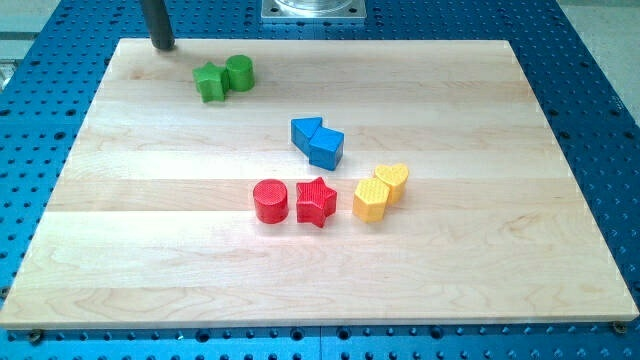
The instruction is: Separate the blue blocks
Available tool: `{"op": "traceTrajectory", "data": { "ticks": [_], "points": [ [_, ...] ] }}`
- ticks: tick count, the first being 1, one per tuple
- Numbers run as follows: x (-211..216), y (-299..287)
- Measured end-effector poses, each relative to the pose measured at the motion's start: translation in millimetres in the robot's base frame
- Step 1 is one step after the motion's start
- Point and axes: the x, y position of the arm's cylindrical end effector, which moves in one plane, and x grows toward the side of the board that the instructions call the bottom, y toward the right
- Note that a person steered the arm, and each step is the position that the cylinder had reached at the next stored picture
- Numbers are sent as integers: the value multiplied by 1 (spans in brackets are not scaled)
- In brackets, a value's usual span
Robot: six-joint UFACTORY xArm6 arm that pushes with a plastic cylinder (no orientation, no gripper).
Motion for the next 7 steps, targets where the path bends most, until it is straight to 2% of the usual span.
{"op": "traceTrajectory", "data": {
  "ticks": [3, 4, 5, 7],
  "points": [
    [116, -8],
    [196, 57],
    [229, 131],
    [221, 222]
  ]
}}
